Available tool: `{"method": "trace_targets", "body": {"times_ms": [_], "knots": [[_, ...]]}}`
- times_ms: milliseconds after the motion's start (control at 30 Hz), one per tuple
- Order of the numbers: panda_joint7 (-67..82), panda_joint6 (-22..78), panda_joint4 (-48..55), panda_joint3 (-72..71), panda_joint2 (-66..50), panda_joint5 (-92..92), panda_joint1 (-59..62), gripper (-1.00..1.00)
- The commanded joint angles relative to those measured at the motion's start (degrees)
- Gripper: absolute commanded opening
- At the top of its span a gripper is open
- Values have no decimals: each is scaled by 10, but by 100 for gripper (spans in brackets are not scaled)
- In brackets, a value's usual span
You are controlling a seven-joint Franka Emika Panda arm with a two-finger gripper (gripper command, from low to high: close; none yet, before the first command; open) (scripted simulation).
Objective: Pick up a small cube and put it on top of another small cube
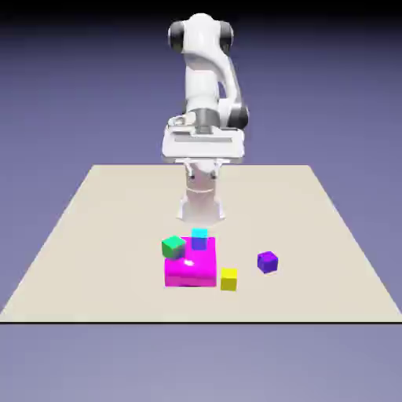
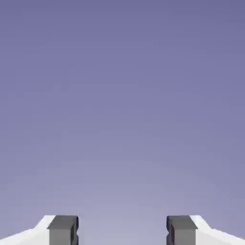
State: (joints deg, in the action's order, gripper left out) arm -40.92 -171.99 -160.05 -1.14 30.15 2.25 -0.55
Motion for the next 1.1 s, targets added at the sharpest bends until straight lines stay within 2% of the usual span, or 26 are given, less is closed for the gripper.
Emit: {"method": "trace_targets", "body": {"times_ms": [0, 667, 900, 933, 1067], "knots": [[13, 17, 8, -9, -21, 19, 1, 0], [265, 348, 165, -197, -432, 388, 23, 0], [178, 287, 185, -137, -538, 510, 11, 0], [178, 287, 185, -137, -538, 510, 11, -100], [230, 323, 173, -172, -476, 438, 18, -100]]}}
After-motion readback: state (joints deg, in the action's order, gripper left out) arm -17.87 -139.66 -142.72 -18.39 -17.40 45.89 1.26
